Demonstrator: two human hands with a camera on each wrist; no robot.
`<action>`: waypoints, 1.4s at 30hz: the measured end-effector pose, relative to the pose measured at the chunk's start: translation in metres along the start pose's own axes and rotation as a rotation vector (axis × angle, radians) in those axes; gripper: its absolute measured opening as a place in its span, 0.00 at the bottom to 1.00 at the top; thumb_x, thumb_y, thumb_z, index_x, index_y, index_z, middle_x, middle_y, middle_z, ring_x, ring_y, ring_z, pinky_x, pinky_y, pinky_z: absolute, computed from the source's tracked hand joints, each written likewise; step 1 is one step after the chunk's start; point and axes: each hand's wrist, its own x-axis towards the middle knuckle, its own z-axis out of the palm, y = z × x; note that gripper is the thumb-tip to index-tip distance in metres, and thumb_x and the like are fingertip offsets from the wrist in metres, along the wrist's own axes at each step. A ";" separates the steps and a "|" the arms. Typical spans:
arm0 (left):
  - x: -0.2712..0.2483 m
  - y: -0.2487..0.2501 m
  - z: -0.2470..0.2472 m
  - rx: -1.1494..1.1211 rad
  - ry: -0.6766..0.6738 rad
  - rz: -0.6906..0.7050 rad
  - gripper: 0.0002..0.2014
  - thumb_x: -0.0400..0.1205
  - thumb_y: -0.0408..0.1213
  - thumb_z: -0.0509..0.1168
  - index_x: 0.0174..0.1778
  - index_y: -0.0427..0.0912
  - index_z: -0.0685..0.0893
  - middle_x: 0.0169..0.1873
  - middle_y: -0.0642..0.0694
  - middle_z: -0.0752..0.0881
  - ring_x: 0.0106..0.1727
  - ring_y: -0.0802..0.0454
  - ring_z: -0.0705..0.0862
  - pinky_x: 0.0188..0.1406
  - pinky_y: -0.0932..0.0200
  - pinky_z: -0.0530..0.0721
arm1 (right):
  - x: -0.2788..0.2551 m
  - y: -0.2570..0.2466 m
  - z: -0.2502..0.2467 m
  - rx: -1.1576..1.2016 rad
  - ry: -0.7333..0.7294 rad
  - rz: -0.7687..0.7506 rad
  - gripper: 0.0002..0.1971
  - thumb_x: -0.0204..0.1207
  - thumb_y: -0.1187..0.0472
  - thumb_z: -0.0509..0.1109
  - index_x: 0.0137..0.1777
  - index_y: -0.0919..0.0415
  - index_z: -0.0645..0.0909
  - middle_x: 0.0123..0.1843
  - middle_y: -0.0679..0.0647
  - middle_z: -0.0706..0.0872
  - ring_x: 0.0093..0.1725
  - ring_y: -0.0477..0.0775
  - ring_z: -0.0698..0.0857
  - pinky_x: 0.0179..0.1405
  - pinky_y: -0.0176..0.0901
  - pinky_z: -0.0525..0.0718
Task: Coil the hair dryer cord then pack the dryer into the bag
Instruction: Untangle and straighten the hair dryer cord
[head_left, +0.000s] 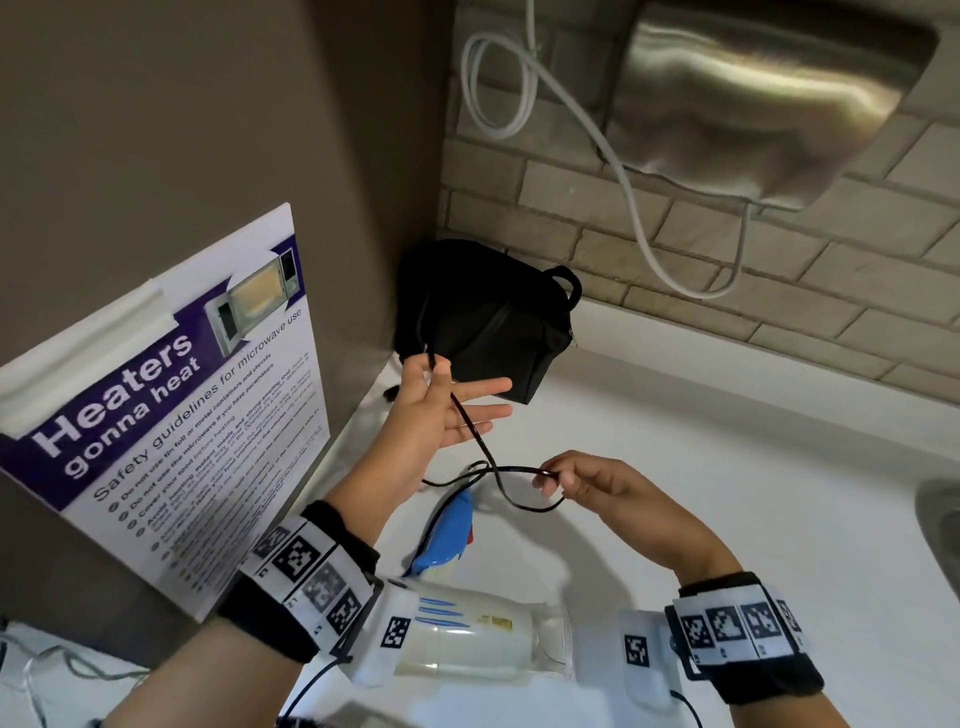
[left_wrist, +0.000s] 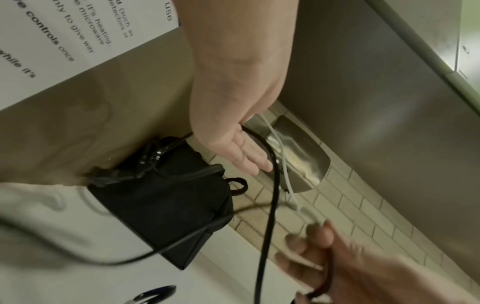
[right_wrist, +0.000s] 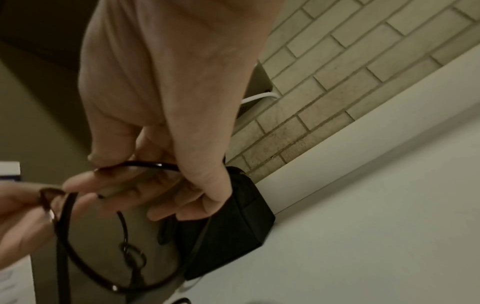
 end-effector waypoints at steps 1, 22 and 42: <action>0.000 -0.001 -0.001 0.014 -0.014 -0.006 0.15 0.89 0.49 0.45 0.65 0.43 0.62 0.51 0.45 0.92 0.49 0.43 0.92 0.55 0.48 0.87 | 0.000 -0.003 0.000 0.033 0.020 -0.003 0.13 0.84 0.55 0.61 0.49 0.60 0.84 0.55 0.53 0.87 0.61 0.51 0.83 0.66 0.44 0.75; 0.002 -0.004 -0.052 0.502 -0.036 -0.036 0.20 0.86 0.52 0.55 0.44 0.46 0.88 0.32 0.54 0.89 0.35 0.54 0.72 0.37 0.61 0.72 | 0.011 -0.065 0.000 1.020 0.192 0.031 0.19 0.78 0.71 0.57 0.50 0.61 0.91 0.48 0.59 0.91 0.50 0.52 0.92 0.18 0.36 0.86; 0.001 -0.061 -0.071 0.826 -0.145 -0.204 0.08 0.84 0.39 0.61 0.53 0.49 0.85 0.46 0.49 0.91 0.53 0.48 0.88 0.53 0.56 0.83 | 0.010 -0.073 -0.011 0.826 0.256 -0.114 0.23 0.81 0.74 0.58 0.74 0.61 0.74 0.68 0.55 0.84 0.62 0.55 0.87 0.60 0.59 0.85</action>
